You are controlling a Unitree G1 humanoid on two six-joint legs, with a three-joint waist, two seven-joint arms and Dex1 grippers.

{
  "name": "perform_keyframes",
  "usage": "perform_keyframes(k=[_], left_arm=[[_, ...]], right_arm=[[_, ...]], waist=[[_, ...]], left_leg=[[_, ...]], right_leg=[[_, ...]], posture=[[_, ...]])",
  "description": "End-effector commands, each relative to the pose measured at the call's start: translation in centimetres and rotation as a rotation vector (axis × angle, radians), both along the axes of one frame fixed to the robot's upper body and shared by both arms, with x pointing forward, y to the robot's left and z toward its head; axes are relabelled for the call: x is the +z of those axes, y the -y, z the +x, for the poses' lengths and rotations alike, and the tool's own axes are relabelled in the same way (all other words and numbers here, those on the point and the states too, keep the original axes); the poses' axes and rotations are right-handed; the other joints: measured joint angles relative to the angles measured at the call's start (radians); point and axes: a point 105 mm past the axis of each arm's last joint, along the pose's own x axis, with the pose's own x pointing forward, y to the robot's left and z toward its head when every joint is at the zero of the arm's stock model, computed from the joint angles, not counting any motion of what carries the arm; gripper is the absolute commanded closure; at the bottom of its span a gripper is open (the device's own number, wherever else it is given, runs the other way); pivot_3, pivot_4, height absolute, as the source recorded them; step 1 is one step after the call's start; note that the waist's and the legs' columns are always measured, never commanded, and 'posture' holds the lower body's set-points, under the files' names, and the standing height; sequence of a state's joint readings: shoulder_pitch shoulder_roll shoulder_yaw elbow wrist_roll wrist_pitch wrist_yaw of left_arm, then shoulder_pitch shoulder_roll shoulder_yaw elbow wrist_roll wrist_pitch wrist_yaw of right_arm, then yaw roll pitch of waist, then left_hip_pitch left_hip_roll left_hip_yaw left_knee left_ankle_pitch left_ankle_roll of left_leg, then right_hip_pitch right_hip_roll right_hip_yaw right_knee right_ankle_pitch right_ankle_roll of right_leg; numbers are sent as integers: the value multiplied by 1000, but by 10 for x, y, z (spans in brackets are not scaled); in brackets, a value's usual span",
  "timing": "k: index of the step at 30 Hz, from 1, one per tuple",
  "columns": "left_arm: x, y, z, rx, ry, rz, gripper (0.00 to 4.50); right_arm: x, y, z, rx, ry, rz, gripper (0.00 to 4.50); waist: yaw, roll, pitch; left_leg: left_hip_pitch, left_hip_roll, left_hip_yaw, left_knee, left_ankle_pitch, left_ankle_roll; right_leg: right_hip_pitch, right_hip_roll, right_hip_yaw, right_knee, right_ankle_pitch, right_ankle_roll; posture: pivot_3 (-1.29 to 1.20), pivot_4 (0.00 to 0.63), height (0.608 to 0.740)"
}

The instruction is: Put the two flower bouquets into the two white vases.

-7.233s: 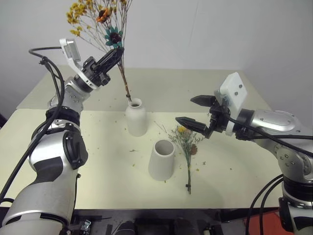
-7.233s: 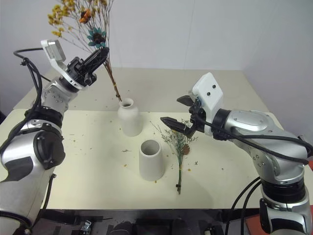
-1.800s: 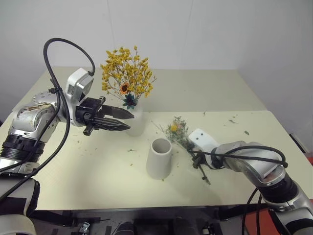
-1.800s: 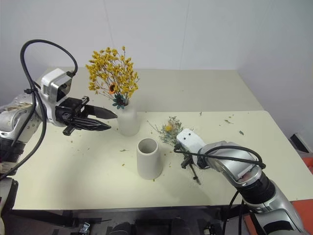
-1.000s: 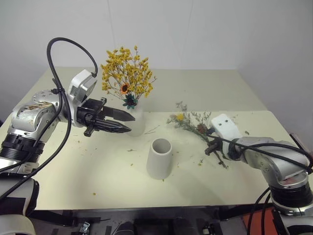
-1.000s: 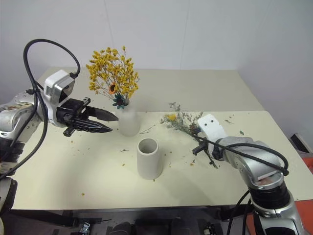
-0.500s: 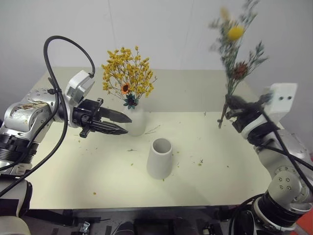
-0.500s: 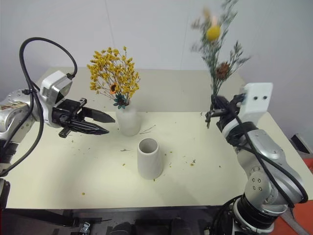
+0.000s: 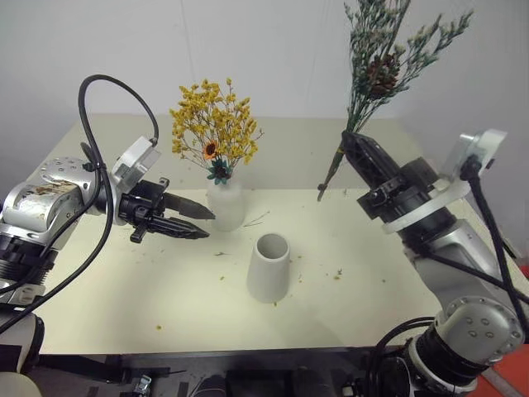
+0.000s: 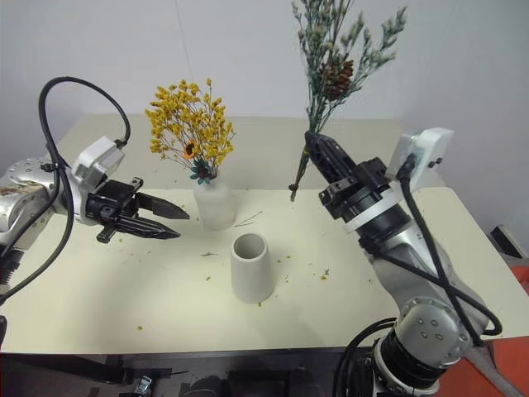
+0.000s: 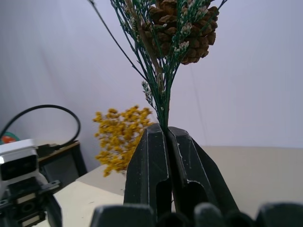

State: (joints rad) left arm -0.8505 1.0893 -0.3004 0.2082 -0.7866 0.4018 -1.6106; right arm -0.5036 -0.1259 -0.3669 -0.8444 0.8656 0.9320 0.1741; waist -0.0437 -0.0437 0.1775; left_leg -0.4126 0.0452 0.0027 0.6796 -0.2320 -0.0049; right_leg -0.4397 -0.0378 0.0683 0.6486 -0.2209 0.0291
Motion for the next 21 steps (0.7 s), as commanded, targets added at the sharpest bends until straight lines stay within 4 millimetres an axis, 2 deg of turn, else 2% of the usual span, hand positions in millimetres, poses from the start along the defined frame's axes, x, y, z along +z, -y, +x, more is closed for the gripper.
perform_keyframes(k=[1, 10, 15, 21], left_arm=[[-1, -5, -1, 4, 49, 55, 2508], [-7, -4, 4, 1, 32, 47, 2508], [-9, 0, 11, -3, 32, 44, 2508], [-13, -1, 11, -8, 25, 51, 2508]], right_arm=[[9, -8, -15, 26, 101, -5, 4432], [-2, -19, -27, 90, 90, 47, 4432], [-8, -21, -26, 106, 72, 84, 4432], [-24, -28, -26, 156, 44, 52, 4432]], waist=[[1, 0, 0], [2, 0, 0], [2, 0, 0], [1, 0, 0]], left_leg=[[0, 0, 0, 0, 0, 0], [0, 0, 0, 0, 0, 0], [1, 0, 0, 0, 0, 0], [1, 0, 0, 0, 0, 0]], right_leg=[[0, 0, 0, 0, 0, 0], [0, 0, 0, 0, 0, 0], [1, 0, 0, 0, 0, 0], [1, 0, 0, 0, 0, 0]], posture=[[0, 150, 740], [0, 150, 740], [0, 150, 740], [0, 150, 740]])
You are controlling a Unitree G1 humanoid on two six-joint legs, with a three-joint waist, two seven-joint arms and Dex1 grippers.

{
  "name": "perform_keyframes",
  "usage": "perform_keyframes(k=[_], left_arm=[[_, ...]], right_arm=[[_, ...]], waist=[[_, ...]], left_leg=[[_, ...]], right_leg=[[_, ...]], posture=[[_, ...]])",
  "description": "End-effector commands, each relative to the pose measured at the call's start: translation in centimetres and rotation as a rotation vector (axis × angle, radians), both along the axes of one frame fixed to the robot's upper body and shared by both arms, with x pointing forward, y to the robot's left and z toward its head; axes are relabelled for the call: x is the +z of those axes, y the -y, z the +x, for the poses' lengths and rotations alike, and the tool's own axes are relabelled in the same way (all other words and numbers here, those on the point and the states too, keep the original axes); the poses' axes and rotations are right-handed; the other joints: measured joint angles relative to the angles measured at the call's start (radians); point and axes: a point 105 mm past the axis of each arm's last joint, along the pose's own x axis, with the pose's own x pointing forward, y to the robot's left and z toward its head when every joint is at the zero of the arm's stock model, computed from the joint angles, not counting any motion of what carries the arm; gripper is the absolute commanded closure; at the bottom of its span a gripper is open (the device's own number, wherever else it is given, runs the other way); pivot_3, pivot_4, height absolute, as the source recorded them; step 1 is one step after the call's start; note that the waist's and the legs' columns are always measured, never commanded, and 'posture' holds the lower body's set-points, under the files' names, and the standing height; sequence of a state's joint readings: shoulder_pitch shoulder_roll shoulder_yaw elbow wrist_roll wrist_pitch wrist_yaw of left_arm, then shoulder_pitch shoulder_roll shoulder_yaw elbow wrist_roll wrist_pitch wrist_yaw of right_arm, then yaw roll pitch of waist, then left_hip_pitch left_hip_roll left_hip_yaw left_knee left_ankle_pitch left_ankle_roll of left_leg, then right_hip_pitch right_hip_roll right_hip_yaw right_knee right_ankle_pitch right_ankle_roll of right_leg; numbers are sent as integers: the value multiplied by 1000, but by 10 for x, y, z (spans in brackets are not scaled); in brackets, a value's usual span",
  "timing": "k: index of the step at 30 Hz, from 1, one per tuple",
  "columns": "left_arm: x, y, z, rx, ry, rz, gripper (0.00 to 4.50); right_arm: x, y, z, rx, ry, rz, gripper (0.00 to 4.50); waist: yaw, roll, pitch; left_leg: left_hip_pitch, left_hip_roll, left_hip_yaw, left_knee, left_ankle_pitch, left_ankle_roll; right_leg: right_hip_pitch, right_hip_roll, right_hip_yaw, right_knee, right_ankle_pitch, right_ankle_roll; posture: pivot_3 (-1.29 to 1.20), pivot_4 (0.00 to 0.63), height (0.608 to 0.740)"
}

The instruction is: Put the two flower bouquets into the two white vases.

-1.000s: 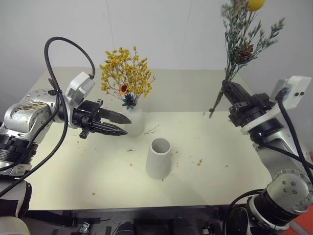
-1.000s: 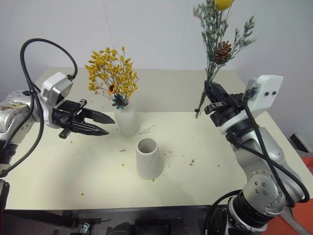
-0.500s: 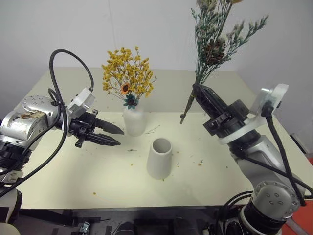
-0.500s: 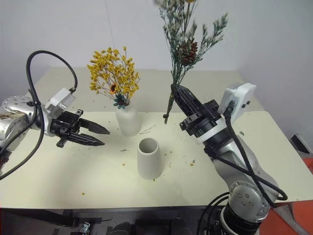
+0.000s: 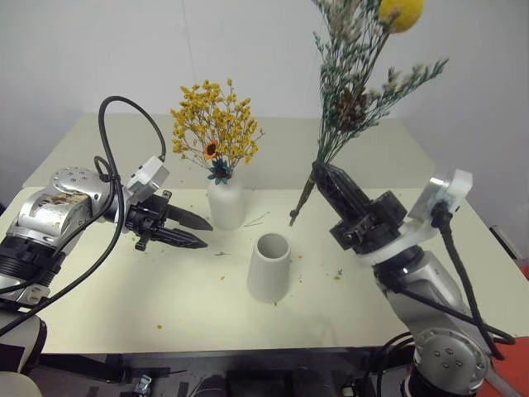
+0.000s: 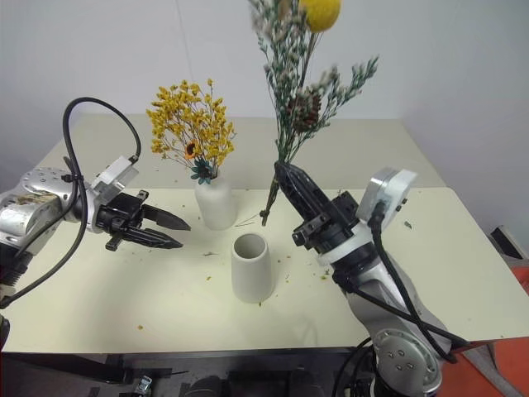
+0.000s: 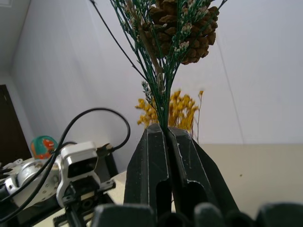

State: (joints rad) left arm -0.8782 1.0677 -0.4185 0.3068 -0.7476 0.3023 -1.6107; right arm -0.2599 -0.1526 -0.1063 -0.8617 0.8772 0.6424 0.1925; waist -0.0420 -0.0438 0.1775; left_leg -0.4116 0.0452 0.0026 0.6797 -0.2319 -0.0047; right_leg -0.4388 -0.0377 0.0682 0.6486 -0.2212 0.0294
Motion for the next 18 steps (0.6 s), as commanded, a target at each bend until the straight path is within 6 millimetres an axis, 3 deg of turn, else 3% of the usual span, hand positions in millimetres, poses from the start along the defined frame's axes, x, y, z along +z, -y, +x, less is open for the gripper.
perform_keyframes(k=[1, 18], left_arm=[[9, 1, -1, -19, 40, -6, 2508], [5, -3, -6, -9, 9, -18, 2508]], right_arm=[[4, -3, -6, 33, 56, -1, 4432], [-25, -25, 11, 121, 22, -51, 4432]], waist=[[-1, 0, 0], [0, 0, 0]], left_leg=[[0, 0, 0, 0, 0, 0], [1, 0, 0, 0, 0, 0]], right_leg=[[0, 0, 0, 0, 0, 0], [0, 1, 0, 0, -3, 5]], posture=[[0, 150, 740], [0, 150, 740]])
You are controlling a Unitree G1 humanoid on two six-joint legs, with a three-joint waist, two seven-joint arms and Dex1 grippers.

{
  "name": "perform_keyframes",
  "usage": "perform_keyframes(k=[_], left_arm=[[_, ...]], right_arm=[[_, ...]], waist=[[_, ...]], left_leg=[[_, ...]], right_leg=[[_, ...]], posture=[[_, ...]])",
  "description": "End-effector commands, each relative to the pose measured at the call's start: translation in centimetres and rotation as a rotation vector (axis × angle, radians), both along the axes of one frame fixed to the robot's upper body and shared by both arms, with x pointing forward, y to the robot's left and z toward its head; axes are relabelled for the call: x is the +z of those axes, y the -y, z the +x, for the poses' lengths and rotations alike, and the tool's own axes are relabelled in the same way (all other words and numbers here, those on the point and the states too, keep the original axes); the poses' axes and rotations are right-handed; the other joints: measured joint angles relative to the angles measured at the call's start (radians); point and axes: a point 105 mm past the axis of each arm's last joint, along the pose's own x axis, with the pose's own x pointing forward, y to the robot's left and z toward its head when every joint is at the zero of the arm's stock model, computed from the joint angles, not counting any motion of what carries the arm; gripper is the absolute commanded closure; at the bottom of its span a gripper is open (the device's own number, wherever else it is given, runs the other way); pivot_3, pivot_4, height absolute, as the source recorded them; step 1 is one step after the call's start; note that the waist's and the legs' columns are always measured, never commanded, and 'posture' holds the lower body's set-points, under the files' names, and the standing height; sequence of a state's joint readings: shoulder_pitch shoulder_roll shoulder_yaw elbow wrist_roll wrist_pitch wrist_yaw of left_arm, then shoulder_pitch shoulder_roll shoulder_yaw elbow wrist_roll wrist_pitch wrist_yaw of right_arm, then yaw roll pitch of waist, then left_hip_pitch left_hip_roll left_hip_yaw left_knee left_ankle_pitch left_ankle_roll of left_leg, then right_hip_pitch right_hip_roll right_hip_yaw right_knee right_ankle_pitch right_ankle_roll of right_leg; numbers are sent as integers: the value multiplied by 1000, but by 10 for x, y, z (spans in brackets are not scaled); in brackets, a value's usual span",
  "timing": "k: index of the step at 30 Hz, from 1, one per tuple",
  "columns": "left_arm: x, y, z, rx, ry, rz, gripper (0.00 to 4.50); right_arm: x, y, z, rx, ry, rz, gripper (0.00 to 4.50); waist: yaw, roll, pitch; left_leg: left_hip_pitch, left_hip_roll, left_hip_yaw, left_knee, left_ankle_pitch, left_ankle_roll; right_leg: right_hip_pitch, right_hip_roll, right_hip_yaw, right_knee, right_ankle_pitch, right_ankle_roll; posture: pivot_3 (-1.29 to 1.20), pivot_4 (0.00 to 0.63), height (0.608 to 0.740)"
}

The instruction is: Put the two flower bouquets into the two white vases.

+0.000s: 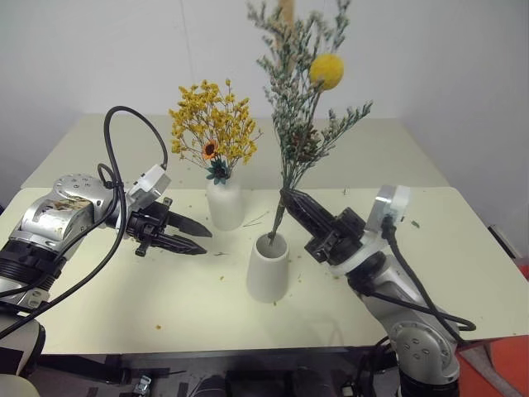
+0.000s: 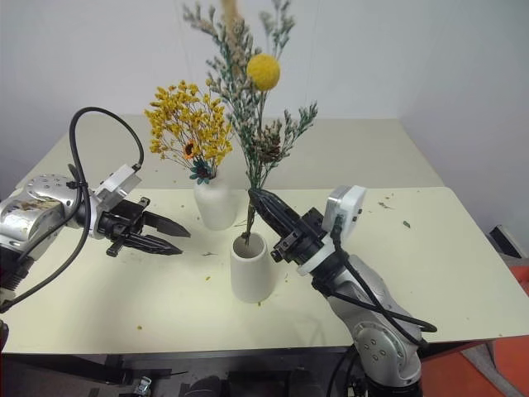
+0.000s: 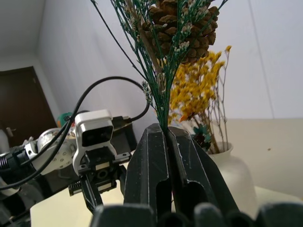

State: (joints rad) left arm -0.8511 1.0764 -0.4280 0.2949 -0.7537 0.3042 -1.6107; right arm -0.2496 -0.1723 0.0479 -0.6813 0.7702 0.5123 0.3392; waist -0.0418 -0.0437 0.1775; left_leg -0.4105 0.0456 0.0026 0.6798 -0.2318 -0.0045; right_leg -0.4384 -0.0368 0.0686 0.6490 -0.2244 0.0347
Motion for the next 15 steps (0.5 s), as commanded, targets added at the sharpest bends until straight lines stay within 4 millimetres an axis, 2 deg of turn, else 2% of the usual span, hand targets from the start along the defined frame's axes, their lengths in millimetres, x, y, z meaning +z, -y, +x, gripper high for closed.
perform_keyframes(k=[1, 13, 15], left_arm=[[13, -2, -3, -9, 39, -26, 2508], [17, 0, 0, -9, 58, -27, 2508], [17, 1, 0, -10, 61, -27, 2508]], right_arm=[[1, -2, -4, 15, 51, 9, 4432], [-16, -7, -6, 20, 132, -54, 4432], [-16, -6, -7, 15, 156, -55, 3926]], waist=[[0, 0, 0], [1, 0, 0], [1, 0, 0]], left_leg=[[0, 0, 0, 0, 0, 0], [0, 0, 0, 0, 0, 0], [0, 0, 0, 0, 0, 0]], right_leg=[[0, 0, 0, 0, 0, 0], [0, 0, 0, 0, 0, 0], [0, 0, 0, 0, 0, 0]], posture=[[0, 150, 740], [0, 150, 740], [0, 150, 740]])
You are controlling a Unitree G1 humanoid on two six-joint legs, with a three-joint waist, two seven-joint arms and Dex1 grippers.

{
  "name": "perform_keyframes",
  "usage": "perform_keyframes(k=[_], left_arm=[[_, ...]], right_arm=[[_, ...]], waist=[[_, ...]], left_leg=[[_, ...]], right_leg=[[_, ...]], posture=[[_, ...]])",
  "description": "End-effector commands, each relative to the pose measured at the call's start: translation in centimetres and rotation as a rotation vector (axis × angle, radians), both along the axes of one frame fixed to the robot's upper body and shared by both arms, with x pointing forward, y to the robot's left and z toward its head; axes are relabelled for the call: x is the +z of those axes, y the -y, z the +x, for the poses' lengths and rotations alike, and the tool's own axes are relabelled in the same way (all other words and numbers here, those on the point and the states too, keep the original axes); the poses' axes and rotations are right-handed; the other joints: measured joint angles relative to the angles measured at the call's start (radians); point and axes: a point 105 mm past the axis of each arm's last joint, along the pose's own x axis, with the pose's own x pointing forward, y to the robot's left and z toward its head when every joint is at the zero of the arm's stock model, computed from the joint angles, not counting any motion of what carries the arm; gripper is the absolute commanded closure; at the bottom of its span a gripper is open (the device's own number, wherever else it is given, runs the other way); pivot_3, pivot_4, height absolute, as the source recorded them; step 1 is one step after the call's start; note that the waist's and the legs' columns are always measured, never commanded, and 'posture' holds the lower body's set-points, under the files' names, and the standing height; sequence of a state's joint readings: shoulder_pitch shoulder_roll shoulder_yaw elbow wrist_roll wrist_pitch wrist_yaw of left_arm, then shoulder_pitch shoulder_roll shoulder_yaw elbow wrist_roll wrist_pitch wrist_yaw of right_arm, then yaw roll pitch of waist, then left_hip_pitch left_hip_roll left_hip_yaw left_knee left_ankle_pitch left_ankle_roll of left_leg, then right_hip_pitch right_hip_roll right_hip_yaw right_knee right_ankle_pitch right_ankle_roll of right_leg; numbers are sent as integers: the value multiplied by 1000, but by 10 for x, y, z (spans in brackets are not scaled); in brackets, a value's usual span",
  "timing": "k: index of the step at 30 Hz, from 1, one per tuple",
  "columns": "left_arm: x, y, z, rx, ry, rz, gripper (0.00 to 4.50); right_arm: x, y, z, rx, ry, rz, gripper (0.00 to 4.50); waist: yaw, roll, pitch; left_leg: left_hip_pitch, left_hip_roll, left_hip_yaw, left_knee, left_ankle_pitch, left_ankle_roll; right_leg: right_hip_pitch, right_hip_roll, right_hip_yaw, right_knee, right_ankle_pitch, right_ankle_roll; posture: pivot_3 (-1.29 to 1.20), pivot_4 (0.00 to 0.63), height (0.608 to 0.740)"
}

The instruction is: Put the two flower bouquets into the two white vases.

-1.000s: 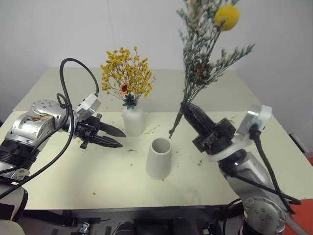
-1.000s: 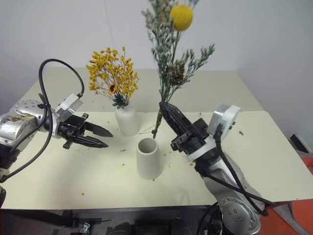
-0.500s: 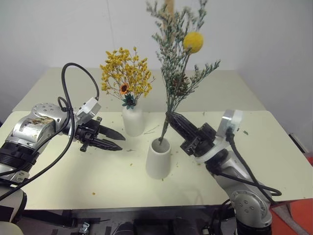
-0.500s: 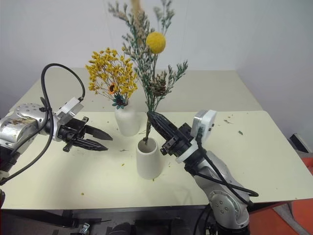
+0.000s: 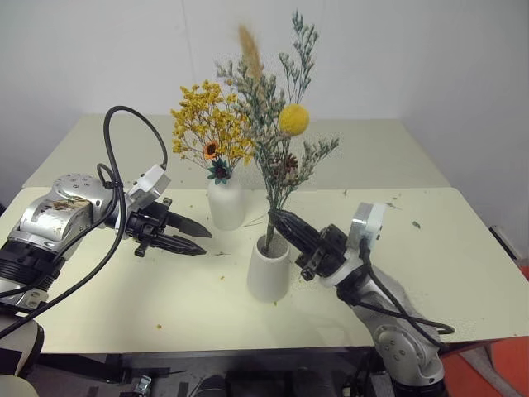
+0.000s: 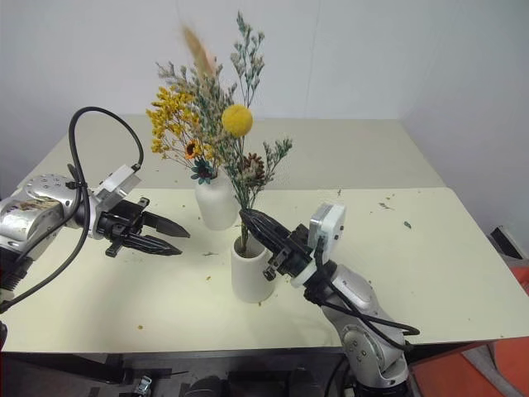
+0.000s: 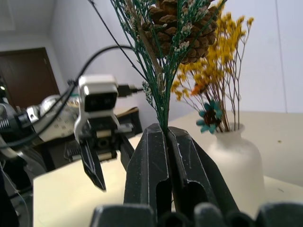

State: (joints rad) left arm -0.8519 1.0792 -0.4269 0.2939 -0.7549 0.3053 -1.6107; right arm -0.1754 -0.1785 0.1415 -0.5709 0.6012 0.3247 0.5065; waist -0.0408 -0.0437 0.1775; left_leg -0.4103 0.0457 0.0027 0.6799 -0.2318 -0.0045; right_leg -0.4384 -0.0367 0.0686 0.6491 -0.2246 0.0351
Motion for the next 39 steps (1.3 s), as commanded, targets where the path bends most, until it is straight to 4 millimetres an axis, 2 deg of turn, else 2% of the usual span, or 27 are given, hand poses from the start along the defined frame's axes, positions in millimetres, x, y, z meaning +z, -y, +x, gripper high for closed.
perform_keyframes(k=[1, 12, 16, 23, 33, 37, 39], left_arm=[[17, 1, 1, -13, 61, -27, 2508], [20, 4, 3, -18, 77, -33, 2508], [18, 4, 5, -14, 79, -31, 2508], [16, 5, 7, -16, 81, -34, 2508], [16, 5, 5, -24, 84, -53, 2508], [18, 0, 2, -10, 76, -63, 2508], [19, -2, 0, -2, 79, -74, 2508]], right_arm=[[13, 2, -9, 1, 101, 22, 3736], [8, 15, -14, -44, 135, -27, 21], [-2, 24, -10, -80, 95, -93, 21], [-2, 46, -9, -140, 89, -118, 21], [1, 75, -31, -120, 112, -218, 21], [-4, 99, -39, -132, 81, -333, 21], [-8, 117, -41, -150, 34, -409, 21]], waist=[[0, 0, 0], [2, 0, 0], [3, 0, 0], [5, 0, 0], [8, 0, 0], [13, 0, 0], [16, 0, 0]], left_leg=[[0, 0, 0, 0, 0, 0], [0, 0, 0, 0, 0, 0], [1, 0, 0, 0, 0, 0], [1, 0, 0, 0, 0, 0], [2, 0, 1, 0, 0, 0], [4, 0, 1, 0, 0, 0], [5, 0, 1, 0, 0, 0]], right_leg=[[0, 0, 0, 0, 0, 0], [0, 0, 0, 0, 0, 0], [0, 0, 0, 0, 0, 0], [1, 0, 0, 0, 0, 0], [2, 0, 1, 0, 0, 0], [4, 0, 1, 0, 0, 0], [5, 0, 1, 0, 0, 0]], posture=[[0, 150, 740], [0, 150, 740], [0, 150, 740], [0, 150, 740], [0, 150, 740], [0, 150, 740], [0, 150, 740]])
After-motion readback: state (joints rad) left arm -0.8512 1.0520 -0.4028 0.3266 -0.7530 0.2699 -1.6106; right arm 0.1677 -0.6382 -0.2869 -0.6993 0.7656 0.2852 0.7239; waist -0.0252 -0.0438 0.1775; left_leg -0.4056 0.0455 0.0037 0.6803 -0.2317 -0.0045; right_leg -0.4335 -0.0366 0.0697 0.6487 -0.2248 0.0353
